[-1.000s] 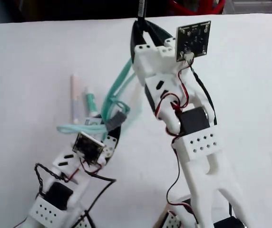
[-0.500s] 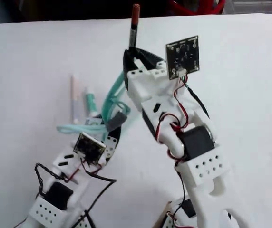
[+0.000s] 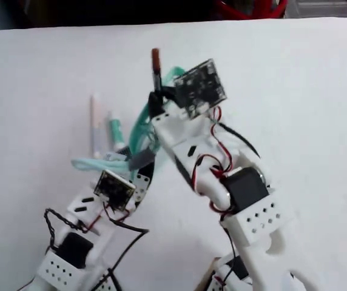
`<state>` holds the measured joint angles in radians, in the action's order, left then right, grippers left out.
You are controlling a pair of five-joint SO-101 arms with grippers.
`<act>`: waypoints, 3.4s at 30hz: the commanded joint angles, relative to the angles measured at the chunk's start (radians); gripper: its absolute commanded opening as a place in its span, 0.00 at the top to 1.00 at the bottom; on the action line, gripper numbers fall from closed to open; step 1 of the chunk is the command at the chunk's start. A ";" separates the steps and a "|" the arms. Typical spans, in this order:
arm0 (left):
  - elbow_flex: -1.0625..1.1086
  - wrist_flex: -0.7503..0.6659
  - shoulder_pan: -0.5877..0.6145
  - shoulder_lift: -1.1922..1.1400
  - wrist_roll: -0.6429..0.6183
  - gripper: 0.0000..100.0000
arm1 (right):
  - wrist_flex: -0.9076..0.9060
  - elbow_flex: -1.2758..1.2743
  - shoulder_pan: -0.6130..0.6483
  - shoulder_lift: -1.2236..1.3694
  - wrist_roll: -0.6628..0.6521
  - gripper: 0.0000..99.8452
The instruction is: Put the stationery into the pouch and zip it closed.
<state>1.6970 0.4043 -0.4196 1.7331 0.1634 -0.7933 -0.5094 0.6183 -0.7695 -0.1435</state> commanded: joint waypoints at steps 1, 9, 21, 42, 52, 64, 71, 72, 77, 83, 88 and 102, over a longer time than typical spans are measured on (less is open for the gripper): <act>0.000 -0.005 -0.002 -0.005 0.008 0.96 | -0.036 0.011 0.048 -0.010 -0.031 0.90; 0.002 -0.015 0.002 -0.005 0.008 0.96 | -0.137 0.143 -0.028 -0.010 -0.003 0.70; 0.002 -0.009 -0.004 -0.005 0.003 0.96 | -0.079 0.253 -0.206 0.005 -0.002 0.70; 0.002 -0.014 0.002 -0.005 0.008 0.96 | -0.588 0.945 -0.173 0.641 0.075 0.80; 0.002 -0.015 0.002 -0.005 0.008 0.96 | -0.852 1.250 -0.173 0.826 0.064 0.80; -0.002 -0.017 0.008 -0.004 0.002 0.96 | -0.923 1.304 -0.191 0.909 0.064 0.99; -0.002 -0.084 0.012 -0.004 -0.002 0.96 | -0.924 1.301 -0.255 0.776 0.064 0.98; -0.002 -0.124 -0.005 -0.004 -0.012 0.96 | -0.924 1.301 -0.257 0.766 0.064 0.98; -0.083 -0.110 -0.079 -0.010 -0.089 0.96 | -0.926 1.261 -0.259 0.753 0.064 0.98; -0.158 -0.046 -0.093 -0.010 -0.135 0.96 | -0.926 1.157 -0.387 0.753 0.035 0.98; -0.158 -0.091 -0.093 -0.012 -0.155 0.96 | -0.926 1.063 -0.456 0.734 -0.029 0.98; -0.135 -0.072 -0.182 -0.012 -0.204 0.96 | -0.926 0.907 -0.489 0.476 -0.104 0.98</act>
<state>1.6218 0.3368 -0.5946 1.7146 -0.0269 -1.7139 0.3989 0.1596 -0.2463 -0.2340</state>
